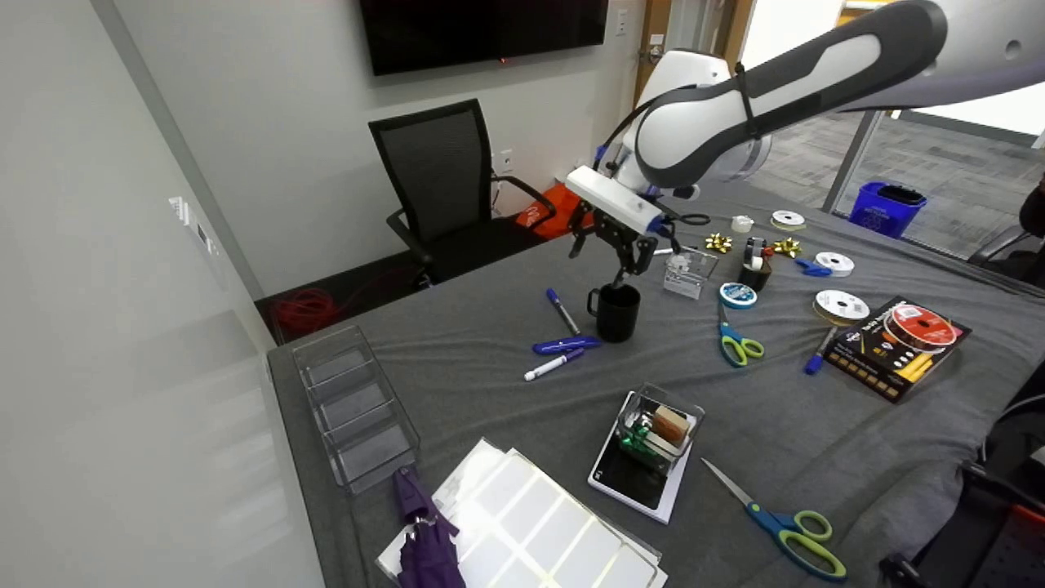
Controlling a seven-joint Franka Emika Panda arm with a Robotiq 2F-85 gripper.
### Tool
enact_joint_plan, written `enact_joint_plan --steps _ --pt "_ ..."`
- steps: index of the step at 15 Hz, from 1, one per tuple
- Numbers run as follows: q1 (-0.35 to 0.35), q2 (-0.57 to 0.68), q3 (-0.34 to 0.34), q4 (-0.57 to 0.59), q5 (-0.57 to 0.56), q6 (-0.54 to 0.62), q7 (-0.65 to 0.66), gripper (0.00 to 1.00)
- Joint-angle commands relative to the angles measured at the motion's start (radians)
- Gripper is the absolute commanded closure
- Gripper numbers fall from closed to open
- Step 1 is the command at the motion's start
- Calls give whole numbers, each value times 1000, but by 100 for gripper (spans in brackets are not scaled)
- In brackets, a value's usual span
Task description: Pick up the white marker on the left and then put it in the black cup
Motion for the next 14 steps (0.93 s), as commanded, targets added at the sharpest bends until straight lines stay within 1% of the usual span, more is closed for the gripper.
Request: enact_joint_plan --steps 1,4,9,14 --pt "79 65 -36 77 -85 -22 154 0" --pt "111 126 -30 149 -119 -61 270 0" --pt "142 259 -39 294 -155 -173 424 0" --pt "153 377 -50 446 -206 -302 530 0"
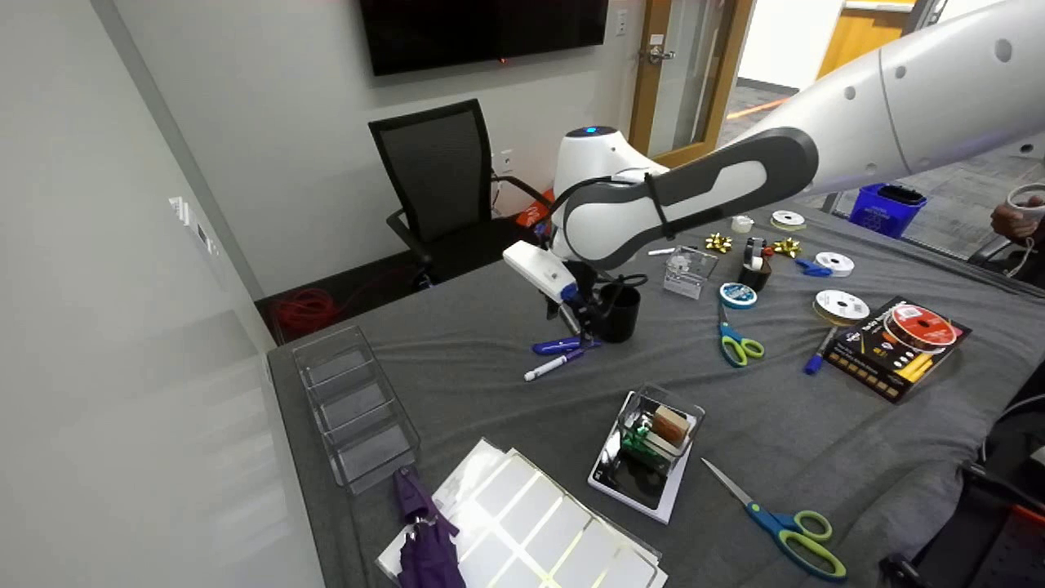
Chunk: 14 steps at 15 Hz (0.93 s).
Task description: Pick up the white marker on the left and then put it in the black cup
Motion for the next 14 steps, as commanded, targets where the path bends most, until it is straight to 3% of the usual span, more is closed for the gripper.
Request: enact_joint_plan --steps 1,7,14 --pt "14 107 -15 163 -34 -103 64 0" --pt "10 224 -5 299 -46 -116 61 0" --pt "14 304 -11 375 -54 -121 59 0"
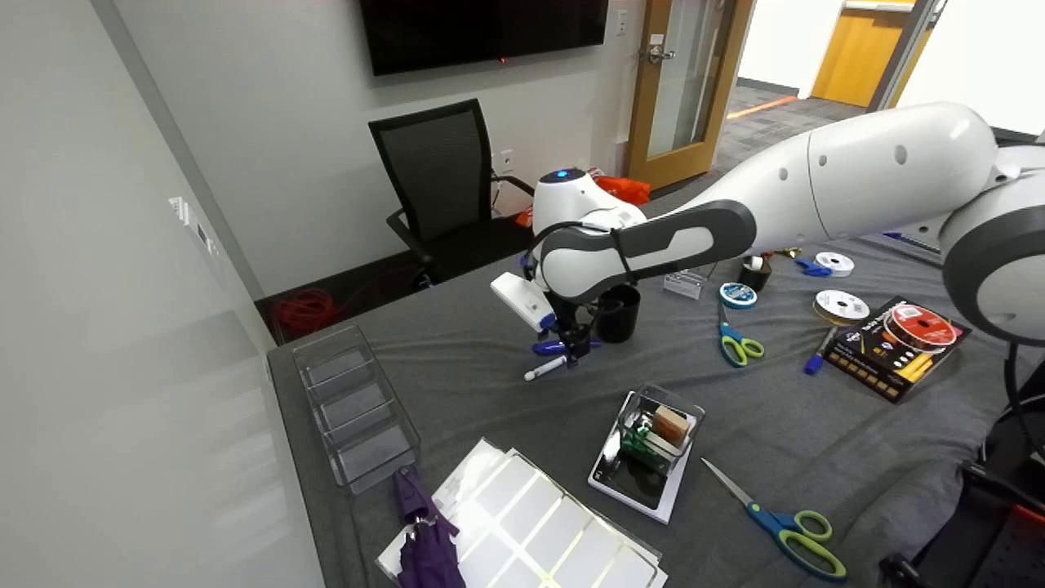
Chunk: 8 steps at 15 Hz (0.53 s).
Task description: Pick up the white marker on the left and then put it in the black cup
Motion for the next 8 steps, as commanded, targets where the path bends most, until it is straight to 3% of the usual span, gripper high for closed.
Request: enact_joint_plan --steps 1,6,7,8 --pt "8 55 -10 79 -22 -33 7 0" --pt "10 88 -12 114 -36 -36 6 0" --pt "10 92 -12 118 -38 -37 5 17" --pt "10 95 -12 122 -40 -37 5 20"
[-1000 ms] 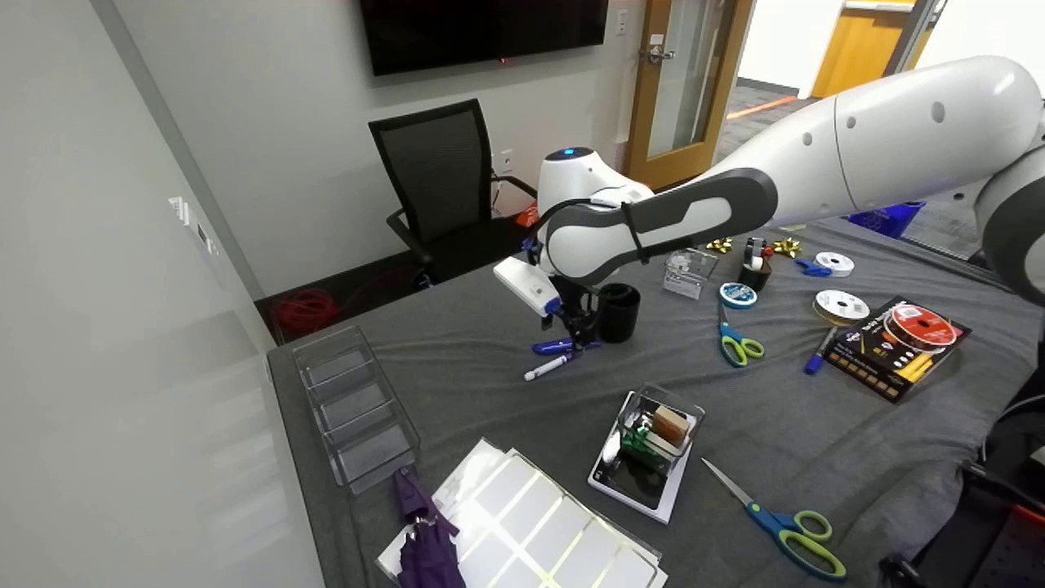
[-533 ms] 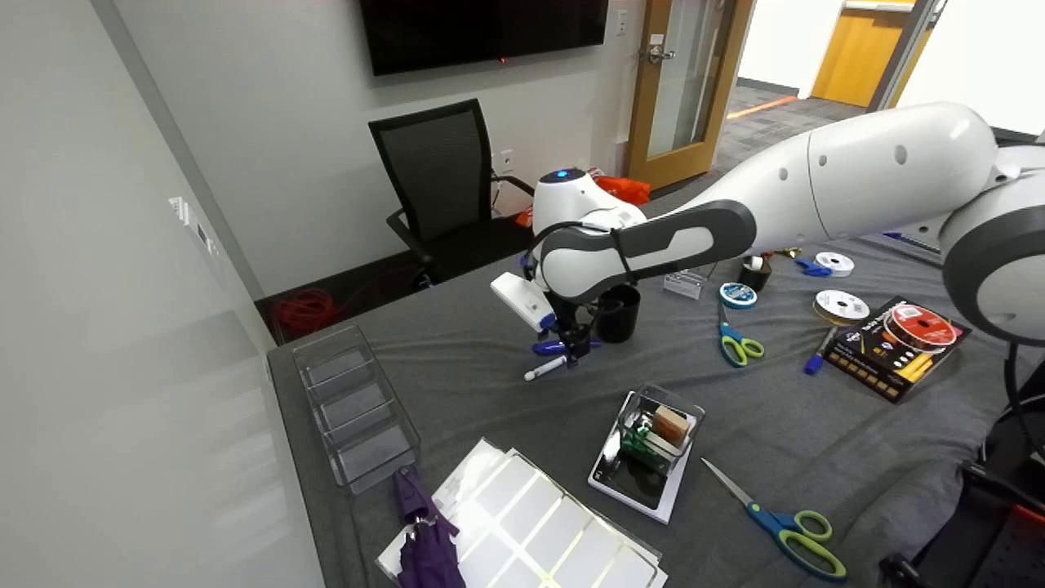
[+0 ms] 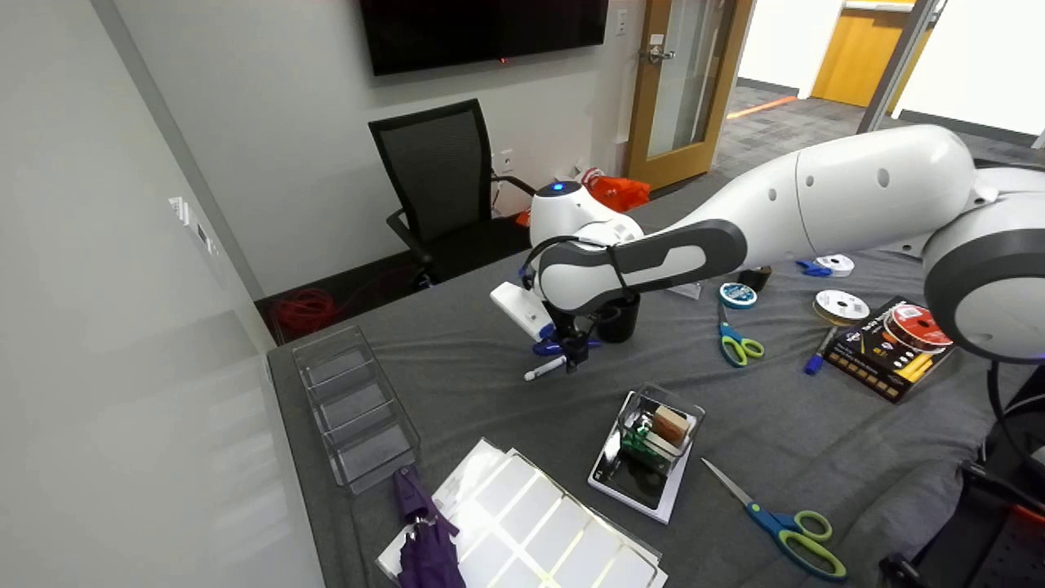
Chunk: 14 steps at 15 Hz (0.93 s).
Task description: Pick up the white marker on the left and then put it in the black cup
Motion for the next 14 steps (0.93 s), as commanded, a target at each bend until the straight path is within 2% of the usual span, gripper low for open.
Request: enact_joint_plan --steps 1,3,7,10,12,13,14 --pt "9 38 -12 64 -16 -35 4 28" --pt "10 44 -12 70 -19 -37 4 41" --pt "11 47 -14 74 -23 -38 3 36" --pt "12 53 -15 78 -27 -38 3 36" --pt "11 53 -16 73 -32 -33 2 46" --pt "11 56 -16 75 -33 -32 2 61" --pt "11 58 -17 76 -34 -33 2 64"
